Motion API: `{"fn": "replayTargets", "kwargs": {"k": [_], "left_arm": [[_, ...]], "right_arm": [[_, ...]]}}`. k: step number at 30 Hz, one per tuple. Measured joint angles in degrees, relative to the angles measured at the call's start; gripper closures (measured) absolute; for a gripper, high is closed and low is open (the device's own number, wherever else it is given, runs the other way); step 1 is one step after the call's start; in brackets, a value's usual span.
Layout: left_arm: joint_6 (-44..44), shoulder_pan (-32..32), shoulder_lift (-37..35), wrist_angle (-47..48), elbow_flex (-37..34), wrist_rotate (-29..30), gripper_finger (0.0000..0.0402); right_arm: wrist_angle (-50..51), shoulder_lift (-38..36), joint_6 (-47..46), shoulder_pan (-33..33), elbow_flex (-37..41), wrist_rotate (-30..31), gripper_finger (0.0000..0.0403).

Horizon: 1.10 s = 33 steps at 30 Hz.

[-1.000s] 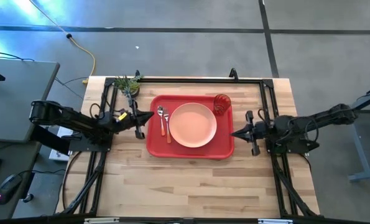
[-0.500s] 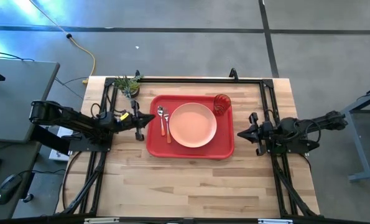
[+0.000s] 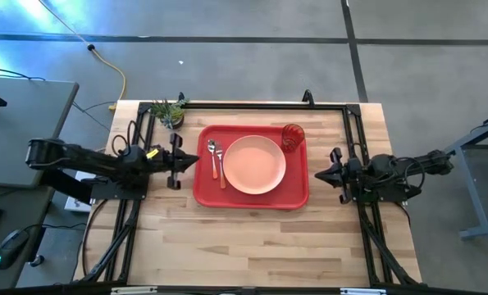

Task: Pick and place plate/cup/fork/spoon on tray
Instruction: Return to Home Position

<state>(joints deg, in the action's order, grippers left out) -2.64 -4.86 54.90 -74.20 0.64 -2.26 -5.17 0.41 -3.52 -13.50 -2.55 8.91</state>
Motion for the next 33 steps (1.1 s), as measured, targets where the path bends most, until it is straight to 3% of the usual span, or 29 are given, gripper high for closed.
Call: {"fn": "replayTargets", "kwargs": {"k": [9, 14, 20, 27, 33], "left_arm": [[-2.4, 2.2, -27.9, 37.0, 0.0, 10.0, 0.0401], [-7.9, 3.8, -42.4, 51.3, 0.0, 11.2, 0.0401], [-4.9, 4.7, -54.6, 68.2, 0.0, 13.7, 0.0401], [-3.5, 5.7, -54.7, 71.5, 0.1, 18.2, 0.0401], [-2.1, 5.7, -53.9, 72.1, 0.1, 12.7, 0.0401]], "right_arm": [[4.2, -0.1, -2.3, 0.0, 0.0, -1.0, 0.0403], [4.0, -0.1, -0.6, 0.0, 0.0, -1.0, 0.0403], [4.1, -0.1, 1.1, 0.0, 0.0, -1.0, 0.0403], [4.0, -0.1, 6.3, 0.0, -0.1, -0.9, 0.0402], [4.5, -0.1, 6.6, 0.0, -0.1, -0.9, 0.0402]]}}
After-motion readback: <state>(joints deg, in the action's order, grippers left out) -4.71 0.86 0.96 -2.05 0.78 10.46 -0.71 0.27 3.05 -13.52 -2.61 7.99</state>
